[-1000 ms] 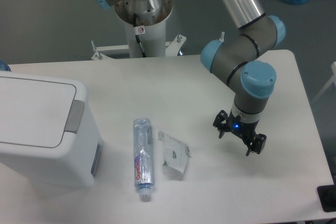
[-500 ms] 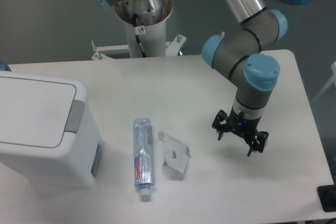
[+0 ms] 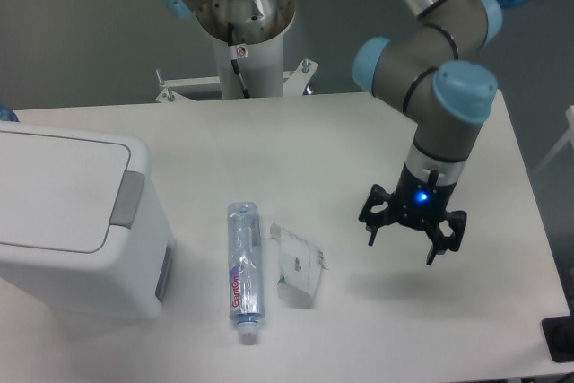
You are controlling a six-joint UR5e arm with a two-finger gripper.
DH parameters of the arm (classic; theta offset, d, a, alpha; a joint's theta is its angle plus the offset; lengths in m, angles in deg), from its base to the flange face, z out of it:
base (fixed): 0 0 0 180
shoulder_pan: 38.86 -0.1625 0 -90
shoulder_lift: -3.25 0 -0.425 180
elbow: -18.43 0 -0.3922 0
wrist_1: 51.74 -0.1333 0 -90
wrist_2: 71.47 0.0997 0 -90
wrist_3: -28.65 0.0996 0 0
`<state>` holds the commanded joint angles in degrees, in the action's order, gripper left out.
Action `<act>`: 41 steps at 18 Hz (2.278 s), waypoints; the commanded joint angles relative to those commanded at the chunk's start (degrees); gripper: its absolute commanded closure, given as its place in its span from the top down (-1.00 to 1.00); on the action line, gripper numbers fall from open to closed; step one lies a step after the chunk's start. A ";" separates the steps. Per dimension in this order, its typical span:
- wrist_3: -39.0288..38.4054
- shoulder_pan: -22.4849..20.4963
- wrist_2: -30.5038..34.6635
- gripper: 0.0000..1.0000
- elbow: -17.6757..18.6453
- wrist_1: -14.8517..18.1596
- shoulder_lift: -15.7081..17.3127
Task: Open the trash can
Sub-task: 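Raise the open gripper and move it toward the white trash can, then lower the gripper onto the trash can lid's front edge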
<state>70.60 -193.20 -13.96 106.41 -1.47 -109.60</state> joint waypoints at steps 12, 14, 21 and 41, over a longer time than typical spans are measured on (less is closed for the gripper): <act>-12.67 0.62 -9.87 1.00 -1.59 -0.09 6.59; -14.25 0.70 -11.18 1.00 -1.59 -0.09 7.03; -20.50 3.33 -14.09 1.00 -1.67 0.00 9.93; -20.77 16.17 -13.38 1.00 8.26 -0.44 13.54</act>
<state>49.83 -177.03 -27.34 114.67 -1.91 -96.07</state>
